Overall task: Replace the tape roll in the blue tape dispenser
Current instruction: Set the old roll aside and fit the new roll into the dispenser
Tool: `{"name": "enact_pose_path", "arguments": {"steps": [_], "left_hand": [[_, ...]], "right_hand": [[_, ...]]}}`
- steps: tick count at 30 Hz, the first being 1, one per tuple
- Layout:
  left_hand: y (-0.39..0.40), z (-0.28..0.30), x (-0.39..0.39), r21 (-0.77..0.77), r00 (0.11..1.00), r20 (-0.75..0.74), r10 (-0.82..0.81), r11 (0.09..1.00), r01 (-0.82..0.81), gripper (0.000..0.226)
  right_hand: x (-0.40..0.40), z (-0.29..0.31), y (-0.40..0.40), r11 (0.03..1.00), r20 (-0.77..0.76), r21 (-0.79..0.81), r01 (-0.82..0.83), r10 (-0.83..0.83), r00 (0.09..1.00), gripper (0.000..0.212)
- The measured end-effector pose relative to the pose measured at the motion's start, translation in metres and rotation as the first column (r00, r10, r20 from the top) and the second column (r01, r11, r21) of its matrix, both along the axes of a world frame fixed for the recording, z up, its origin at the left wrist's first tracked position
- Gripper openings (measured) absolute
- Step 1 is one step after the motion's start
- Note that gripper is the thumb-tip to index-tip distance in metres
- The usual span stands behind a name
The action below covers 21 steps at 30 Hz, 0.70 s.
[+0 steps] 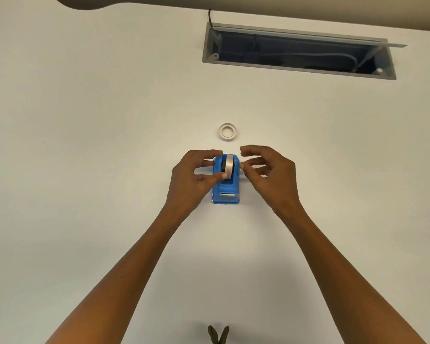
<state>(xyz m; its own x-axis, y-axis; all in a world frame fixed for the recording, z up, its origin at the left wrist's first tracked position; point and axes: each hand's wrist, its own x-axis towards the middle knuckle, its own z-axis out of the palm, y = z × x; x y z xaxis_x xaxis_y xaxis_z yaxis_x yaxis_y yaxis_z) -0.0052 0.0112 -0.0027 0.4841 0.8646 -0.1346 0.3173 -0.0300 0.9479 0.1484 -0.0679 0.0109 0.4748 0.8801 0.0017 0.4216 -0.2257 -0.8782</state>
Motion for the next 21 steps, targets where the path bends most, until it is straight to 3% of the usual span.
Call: {"name": "enact_pose_path", "arguments": {"steps": [8, 15, 21], "left_hand": [[-0.003, -0.003, 0.000, 0.021, 1.000, 0.021, 0.016, 1.000, -0.016, 0.036], [-0.002, -0.003, -0.004, 0.025, 0.997, 0.045, -0.058, 0.998, 0.057, 0.054], [-0.002, -0.007, 0.001, 0.067, 0.998, 0.017, -0.054, 0.996, 0.053, 0.039]], "right_hand": [[0.003, 0.005, 0.010, 0.972, 0.103, 0.007, -0.236, 0.234, 0.967, 0.033], [0.007, 0.000, 0.017, 0.979, 0.115, -0.040, -0.200, 0.203, 0.972, 0.028], [0.009, 0.003, 0.018, 0.974, -0.033, -0.090, -0.207, 0.205, 0.978, 0.028]]}}
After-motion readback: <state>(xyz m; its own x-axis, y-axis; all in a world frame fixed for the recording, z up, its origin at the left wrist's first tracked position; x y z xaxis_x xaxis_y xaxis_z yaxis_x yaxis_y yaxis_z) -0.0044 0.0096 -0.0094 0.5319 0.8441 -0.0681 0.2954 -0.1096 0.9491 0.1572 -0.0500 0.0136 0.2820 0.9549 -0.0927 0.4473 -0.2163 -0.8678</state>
